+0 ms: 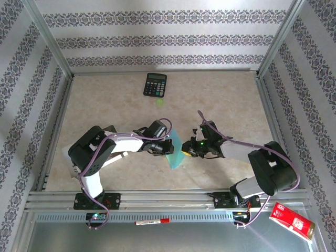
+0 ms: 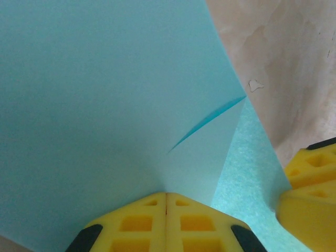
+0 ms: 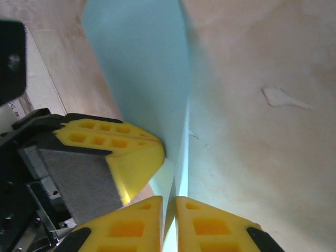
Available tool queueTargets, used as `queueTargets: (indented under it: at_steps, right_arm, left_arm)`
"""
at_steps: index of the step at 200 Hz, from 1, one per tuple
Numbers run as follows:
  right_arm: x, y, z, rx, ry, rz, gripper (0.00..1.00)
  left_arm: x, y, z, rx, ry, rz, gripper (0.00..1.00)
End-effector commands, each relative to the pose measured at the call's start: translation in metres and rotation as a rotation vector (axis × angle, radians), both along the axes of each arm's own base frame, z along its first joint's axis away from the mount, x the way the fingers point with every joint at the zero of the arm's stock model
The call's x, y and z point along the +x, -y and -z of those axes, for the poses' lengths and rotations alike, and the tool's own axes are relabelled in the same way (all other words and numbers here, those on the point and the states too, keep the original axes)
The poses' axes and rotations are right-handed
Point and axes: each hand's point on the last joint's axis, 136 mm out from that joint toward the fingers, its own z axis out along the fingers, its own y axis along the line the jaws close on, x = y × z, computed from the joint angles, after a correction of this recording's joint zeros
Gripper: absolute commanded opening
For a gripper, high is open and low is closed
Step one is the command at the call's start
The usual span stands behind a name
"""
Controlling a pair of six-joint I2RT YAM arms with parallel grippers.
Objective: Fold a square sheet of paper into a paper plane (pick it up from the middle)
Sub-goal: Turn over the paper at the center of the table.
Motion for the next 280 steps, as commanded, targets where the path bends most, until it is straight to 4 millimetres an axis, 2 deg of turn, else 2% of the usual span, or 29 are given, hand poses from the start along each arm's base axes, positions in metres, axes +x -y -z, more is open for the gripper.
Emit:
queueTargets:
  at_steps: [1, 66, 99, 111, 114, 126, 152, 174, 177, 206, 221, 236, 255, 280]
  right_arm:
    - [-0.001, 0.0, -0.006, 0.031, 0.022, 0.023, 0.16]
    - [-0.017, 0.004, -0.003, 0.004, 0.048, 0.084, 0.21]
    - [-0.017, 0.008, -0.005, -0.01, 0.083, 0.118, 0.2]
    - [-0.015, 0.009, -0.008, -0.015, 0.099, 0.128, 0.18]
    - [-0.021, 0.014, 0.001, -0.031, 0.083, 0.131, 0.17]
    - [-0.021, 0.016, 0.002, -0.039, 0.088, 0.137, 0.15]
    - [-0.018, 0.014, 0.0, -0.043, 0.099, 0.135, 0.04]
    - [-0.018, 0.019, 0.0, -0.072, 0.123, 0.122, 0.0]
    - [-0.012, 0.017, -0.01, -0.067, 0.148, 0.12, 0.0]
    - [-0.003, 0.041, -0.035, -0.195, 0.231, 0.072, 0.0]
    - [0.0, 0.056, -0.055, -0.322, 0.297, 0.014, 0.0]
    - [0.002, 0.066, -0.075, -0.436, 0.355, -0.067, 0.0]
    - [0.001, 0.07, -0.095, -0.584, 0.429, -0.193, 0.0]
    - [-0.004, 0.061, -0.102, -0.756, 0.482, -0.367, 0.0]
  left_arm:
    - [-0.003, -0.012, 0.02, 0.051, -0.041, -0.044, 0.03]
    - [-0.007, -0.014, 0.026, 0.052, -0.056, -0.044, 0.02]
    - [-0.008, -0.015, 0.027, 0.056, -0.059, -0.041, 0.02]
    - [-0.008, -0.014, 0.026, 0.053, -0.057, -0.037, 0.02]
    - [-0.008, -0.014, 0.026, 0.054, -0.057, -0.036, 0.02]
    - [-0.008, -0.014, 0.026, 0.054, -0.057, -0.037, 0.02]
    - [-0.007, -0.012, 0.024, 0.045, -0.06, -0.035, 0.02]
    - [-0.002, -0.003, 0.007, -0.003, -0.04, -0.033, 0.11]
    - [0.0, -0.001, 0.004, -0.013, -0.034, -0.033, 0.13]
    - [0.015, 0.004, -0.048, -0.122, 0.026, -0.044, 0.3]
    - [0.024, -0.008, -0.074, -0.153, 0.059, -0.08, 0.33]
    - [0.032, -0.026, -0.091, -0.156, 0.079, -0.12, 0.35]
    - [0.037, -0.049, -0.101, -0.14, 0.092, -0.163, 0.35]
    - [0.043, -0.077, -0.104, -0.123, 0.092, -0.227, 0.35]
